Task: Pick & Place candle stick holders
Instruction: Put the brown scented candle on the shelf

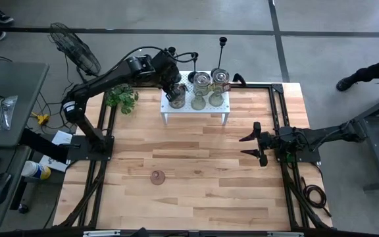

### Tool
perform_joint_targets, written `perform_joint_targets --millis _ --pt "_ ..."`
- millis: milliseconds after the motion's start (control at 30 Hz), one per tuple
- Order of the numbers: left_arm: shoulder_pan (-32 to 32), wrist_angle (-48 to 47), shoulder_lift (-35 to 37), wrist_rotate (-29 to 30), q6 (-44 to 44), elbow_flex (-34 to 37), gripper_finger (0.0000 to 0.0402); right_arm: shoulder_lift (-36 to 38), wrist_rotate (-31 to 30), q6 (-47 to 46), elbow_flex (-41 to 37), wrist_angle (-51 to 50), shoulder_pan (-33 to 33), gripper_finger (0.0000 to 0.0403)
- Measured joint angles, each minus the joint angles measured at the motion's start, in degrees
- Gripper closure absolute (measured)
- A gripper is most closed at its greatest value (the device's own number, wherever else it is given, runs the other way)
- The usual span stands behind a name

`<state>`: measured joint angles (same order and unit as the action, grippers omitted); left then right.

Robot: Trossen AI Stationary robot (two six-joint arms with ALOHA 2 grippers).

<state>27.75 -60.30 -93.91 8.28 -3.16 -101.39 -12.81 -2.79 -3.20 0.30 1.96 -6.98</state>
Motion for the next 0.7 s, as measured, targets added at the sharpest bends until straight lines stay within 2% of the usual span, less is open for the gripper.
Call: perform_joint_targets --millis 533,700 --pt "0.0 3.5 -1.6 4.5 4.7 0.0 0.04 0.0 0.0 0.0 0.0 0.0 0.0 0.0182" --pt "0.0 3.9 -1.6 5.9 6.4 0.0 0.0379 0.0 0.0 0.0 0.0 0.0 0.0 0.0182"
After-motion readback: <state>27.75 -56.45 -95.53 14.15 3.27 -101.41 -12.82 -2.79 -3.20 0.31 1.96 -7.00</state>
